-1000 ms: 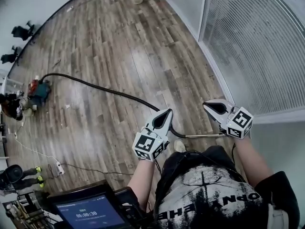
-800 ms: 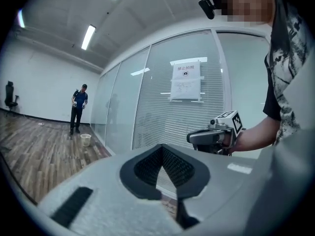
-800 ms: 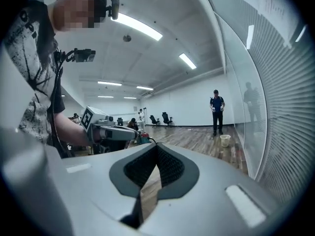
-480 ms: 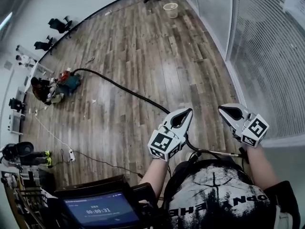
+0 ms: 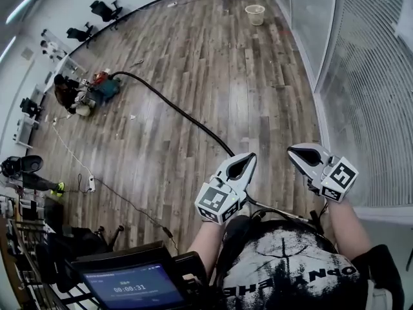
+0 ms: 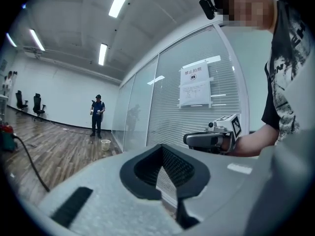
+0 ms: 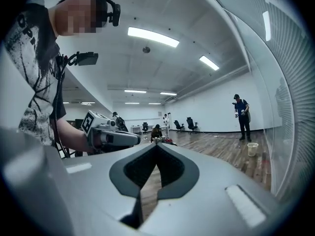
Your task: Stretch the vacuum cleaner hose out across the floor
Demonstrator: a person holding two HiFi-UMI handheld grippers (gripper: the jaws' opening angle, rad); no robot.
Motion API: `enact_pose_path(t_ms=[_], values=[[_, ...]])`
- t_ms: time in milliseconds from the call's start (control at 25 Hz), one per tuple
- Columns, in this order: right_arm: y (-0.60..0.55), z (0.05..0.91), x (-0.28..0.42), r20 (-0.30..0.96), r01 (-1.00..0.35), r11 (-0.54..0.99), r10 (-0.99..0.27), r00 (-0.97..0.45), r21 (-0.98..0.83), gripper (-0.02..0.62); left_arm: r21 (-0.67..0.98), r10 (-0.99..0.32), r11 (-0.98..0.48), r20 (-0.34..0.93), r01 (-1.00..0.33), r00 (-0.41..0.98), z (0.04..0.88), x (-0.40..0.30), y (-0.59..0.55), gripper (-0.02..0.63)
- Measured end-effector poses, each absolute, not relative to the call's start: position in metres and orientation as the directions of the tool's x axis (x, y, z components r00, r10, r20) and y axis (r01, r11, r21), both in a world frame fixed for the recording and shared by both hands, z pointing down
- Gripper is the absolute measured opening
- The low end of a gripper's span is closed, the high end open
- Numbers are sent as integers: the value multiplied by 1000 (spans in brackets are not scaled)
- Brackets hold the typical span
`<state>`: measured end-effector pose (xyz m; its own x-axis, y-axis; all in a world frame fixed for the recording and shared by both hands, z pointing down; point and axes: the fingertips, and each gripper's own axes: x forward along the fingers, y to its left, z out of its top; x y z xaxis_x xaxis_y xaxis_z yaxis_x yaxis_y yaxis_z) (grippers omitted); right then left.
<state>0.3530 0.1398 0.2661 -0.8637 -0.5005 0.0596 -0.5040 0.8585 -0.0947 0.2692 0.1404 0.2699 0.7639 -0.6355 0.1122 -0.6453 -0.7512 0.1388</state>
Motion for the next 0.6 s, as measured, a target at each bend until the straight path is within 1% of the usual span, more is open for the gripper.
enact_pose_path(t_ms=[240, 600], values=[[146, 254, 349, 44, -451, 890, -449, -893, -74, 6, 149, -676, -718, 87, -680, 732, 261, 268, 147, 0], [169, 252, 368, 49, -458, 887, -456, -889, -56, 6, 139, -673, -725, 66, -675, 737, 249, 284, 166, 0]])
